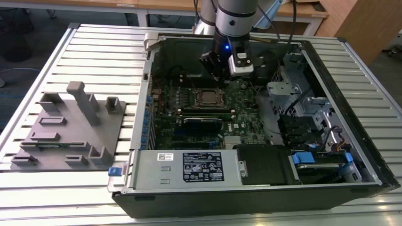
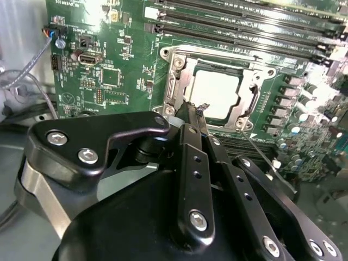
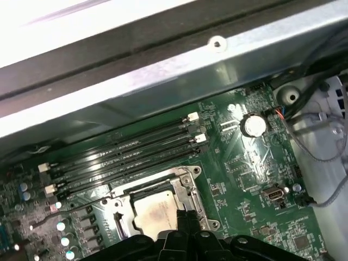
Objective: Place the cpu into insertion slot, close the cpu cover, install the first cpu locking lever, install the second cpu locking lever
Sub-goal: 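Close the cpu cover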
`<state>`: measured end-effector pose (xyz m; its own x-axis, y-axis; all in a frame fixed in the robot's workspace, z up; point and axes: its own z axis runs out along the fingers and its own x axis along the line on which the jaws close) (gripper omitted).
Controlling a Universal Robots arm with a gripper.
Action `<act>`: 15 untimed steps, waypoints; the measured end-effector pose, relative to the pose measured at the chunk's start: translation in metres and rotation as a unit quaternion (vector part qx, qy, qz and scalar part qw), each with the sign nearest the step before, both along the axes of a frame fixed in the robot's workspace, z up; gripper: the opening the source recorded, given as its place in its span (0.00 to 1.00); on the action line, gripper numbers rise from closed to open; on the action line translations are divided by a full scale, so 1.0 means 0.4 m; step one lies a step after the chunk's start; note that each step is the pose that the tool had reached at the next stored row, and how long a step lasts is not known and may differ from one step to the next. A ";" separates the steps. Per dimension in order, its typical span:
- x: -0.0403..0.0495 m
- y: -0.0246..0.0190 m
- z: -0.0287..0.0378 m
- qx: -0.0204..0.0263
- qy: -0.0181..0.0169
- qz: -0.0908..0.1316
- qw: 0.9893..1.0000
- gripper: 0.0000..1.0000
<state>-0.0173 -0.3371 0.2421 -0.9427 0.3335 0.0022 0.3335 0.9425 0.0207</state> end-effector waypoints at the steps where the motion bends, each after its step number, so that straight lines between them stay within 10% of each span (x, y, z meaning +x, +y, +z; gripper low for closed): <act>1: 0.000 0.000 0.000 0.000 0.000 0.005 1.000 0.10; 15: 0.000 0.000 0.000 0.000 0.000 0.078 0.997 0.10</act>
<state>-0.0173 -0.3371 0.2421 -0.9831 0.1833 0.0022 0.1833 0.9828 0.0206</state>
